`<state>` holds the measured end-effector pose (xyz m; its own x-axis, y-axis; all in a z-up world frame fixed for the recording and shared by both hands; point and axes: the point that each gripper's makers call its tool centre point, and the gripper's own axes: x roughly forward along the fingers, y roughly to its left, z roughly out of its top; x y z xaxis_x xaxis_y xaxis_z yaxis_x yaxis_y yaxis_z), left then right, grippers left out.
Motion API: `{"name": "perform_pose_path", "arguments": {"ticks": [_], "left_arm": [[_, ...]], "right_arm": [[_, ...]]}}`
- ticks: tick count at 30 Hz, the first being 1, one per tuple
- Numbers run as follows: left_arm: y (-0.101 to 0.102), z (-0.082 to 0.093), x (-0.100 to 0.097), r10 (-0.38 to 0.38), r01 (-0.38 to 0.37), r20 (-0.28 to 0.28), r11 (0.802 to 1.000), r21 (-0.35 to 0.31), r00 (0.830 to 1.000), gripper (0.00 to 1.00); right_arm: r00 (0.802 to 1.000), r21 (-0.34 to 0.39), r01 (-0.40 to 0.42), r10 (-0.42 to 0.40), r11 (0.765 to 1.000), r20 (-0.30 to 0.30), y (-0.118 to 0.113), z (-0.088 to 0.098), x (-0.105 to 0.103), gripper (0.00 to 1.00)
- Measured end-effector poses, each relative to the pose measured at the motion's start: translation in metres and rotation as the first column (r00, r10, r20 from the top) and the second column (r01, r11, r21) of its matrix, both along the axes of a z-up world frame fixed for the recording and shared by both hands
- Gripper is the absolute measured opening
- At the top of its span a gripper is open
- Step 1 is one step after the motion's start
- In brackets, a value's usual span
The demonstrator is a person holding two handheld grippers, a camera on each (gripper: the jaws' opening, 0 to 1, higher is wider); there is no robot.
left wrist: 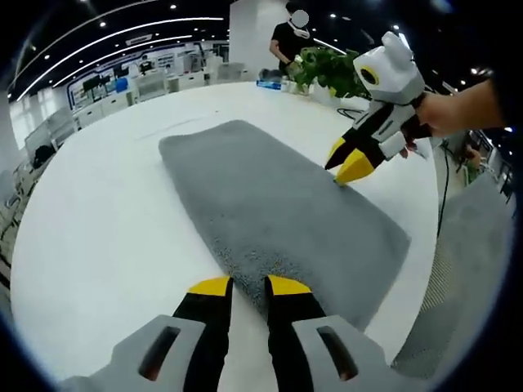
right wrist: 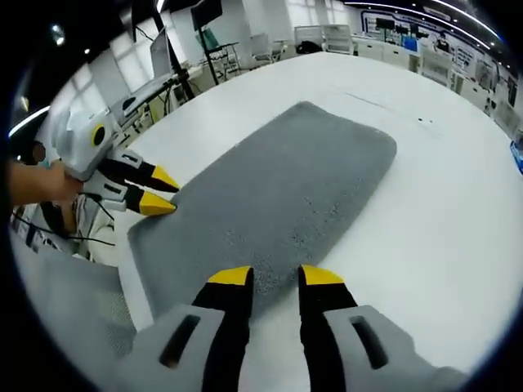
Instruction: Fold the towel on the table until its edges align and the towel forms a compact rectangular stack.
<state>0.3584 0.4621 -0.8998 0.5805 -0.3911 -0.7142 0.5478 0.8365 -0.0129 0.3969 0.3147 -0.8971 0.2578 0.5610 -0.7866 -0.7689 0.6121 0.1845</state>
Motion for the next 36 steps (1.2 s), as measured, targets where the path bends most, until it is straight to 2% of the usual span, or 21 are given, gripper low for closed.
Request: {"name": "perform_pose_path", "arguments": {"ticks": [6, 7, 8, 10, 14, 17, 19, 28, 36], "left_arm": [[-0.001, -0.007, -0.001, 0.001, -0.002, -0.025, 1.000, -0.024, 1.000, 0.13], [-0.002, -0.006, -0.002, -0.007, 0.007, -0.018, 1.000, -0.020, 1.000, 0.12], [-0.005, -0.006, -0.002, -0.053, 0.053, 0.012, 0.999, 0.011, 0.998, 0.11], [-0.009, -0.006, -0.003, -0.098, 0.097, 0.039, 0.994, 0.041, 0.994, 0.09], [-0.007, -0.008, -0.003, -0.034, 0.034, 0.012, 0.999, -0.020, 0.999, 0.08], [-0.011, -0.007, -0.003, -0.071, 0.071, 0.017, 0.997, 0.019, 0.997, 0.08], [-0.014, -0.008, -0.002, -0.063, 0.063, 0.001, 0.998, 0.011, 0.998, 0.08], [-0.051, -0.009, -0.004, -0.085, 0.085, 0.004, 0.996, -0.018, 0.996, 0.08], [-0.090, -0.009, -0.004, -0.132, 0.132, 0.007, 0.991, -0.012, 0.991, 0.08]], "right_arm": [[0.999, -0.064, -0.054, 0.054, 0.997, -0.003, -0.006, -0.013, -0.009, 0.19], [0.999, -0.070, -0.052, 0.052, 0.996, -0.009, -0.006, -0.013, -0.011, 0.19], [0.999, -0.062, -0.048, 0.048, 0.997, -0.005, -0.006, -0.011, -0.011, 0.19], [0.999, -0.062, -0.046, 0.046, 0.997, -0.007, -0.007, -0.012, -0.011, 0.18], [0.999, -0.067, -0.053, 0.053, 0.996, -0.010, -0.007, -0.014, -0.010, 0.18], [0.998, -0.070, -0.065, 0.065, 0.995, -0.005, -0.009, -0.014, -0.010, 0.17], [0.998, -0.073, -0.067, 0.067, 0.995, -0.002, -0.012, -0.014, -0.010, 0.17], [0.999, -0.097, -0.043, 0.043, 0.994, 0.006, -0.050, -0.014, -0.012, 0.17], [1.000, -0.124, -0.029, 0.030, 0.992, 0.004, -0.089, -0.015, -0.013, 0.17]]}}
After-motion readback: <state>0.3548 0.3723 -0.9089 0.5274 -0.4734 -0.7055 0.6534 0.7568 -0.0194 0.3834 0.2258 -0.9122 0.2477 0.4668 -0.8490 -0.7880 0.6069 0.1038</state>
